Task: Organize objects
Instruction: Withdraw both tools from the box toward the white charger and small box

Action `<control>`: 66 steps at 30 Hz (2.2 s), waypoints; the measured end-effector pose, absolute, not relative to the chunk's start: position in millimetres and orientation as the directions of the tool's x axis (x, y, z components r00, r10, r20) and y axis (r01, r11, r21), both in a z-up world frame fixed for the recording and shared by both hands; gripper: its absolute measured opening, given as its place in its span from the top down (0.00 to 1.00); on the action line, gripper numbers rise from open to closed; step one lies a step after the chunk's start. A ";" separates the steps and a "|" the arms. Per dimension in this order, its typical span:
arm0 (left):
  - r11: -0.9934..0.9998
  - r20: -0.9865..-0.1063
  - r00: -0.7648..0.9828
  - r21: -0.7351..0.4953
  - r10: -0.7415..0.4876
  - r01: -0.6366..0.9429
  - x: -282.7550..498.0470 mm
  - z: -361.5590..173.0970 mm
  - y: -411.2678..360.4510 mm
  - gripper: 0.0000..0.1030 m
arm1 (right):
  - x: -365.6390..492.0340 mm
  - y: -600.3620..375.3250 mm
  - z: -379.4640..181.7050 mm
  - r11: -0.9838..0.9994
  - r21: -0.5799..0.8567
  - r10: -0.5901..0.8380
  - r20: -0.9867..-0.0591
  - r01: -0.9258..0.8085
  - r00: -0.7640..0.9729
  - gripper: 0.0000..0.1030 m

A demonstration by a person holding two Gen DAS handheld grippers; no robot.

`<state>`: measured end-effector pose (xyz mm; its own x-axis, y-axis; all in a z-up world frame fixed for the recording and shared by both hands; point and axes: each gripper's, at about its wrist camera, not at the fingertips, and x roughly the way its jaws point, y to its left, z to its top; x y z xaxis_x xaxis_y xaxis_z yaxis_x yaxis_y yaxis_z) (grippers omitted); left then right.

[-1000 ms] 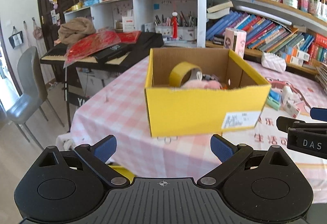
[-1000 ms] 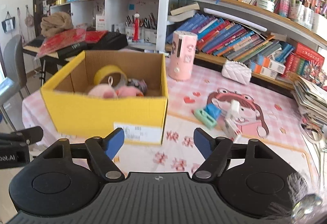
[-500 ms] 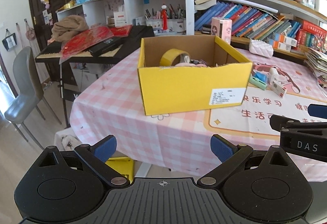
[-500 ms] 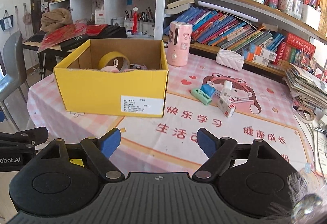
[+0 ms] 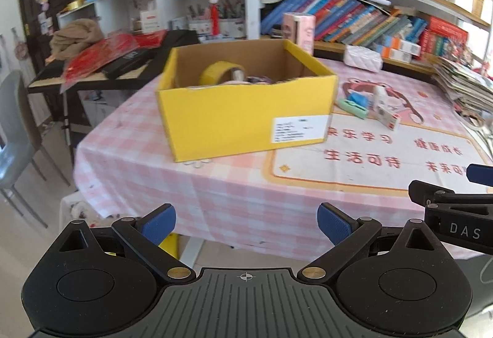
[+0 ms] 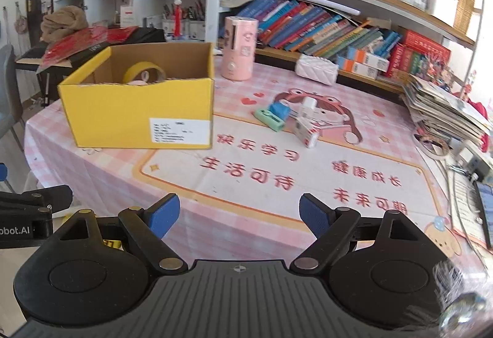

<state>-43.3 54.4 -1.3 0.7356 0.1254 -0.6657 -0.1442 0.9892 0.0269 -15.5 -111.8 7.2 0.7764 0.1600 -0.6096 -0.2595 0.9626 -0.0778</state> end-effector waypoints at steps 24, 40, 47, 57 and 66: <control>0.995 -0.677 0.735 0.042 -0.037 0.089 30.7 -5.6 -42.1 0.03 | 26.9 -212.6 2.2 0.998 -0.057 -0.028 -0.638 -0.011 0.770 0.17; 0.999 -0.682 0.731 0.017 -0.018 0.040 94.6 -8.6 -66.7 0.03 | 112.5 -235.2 5.3 0.994 -0.063 0.027 -0.652 -0.089 0.758 0.17; 1.000 -0.679 0.734 0.019 0.003 0.013 115.3 -7.5 -77.6 0.03 | 142.5 -243.0 7.6 0.990 -0.047 0.071 -0.649 -0.133 0.757 0.17; 0.999 -0.701 0.712 0.036 0.027 -0.002 142.6 -12.5 -97.9 0.03 | 179.4 -259.2 1.1 0.983 -0.006 0.134 -0.665 -0.185 0.734 0.18; 0.999 -0.722 0.692 0.031 0.013 0.013 170.5 -25.1 -120.7 0.05 | 212.7 -280.3 -3.2 0.978 0.048 0.181 -0.668 -0.201 0.722 0.20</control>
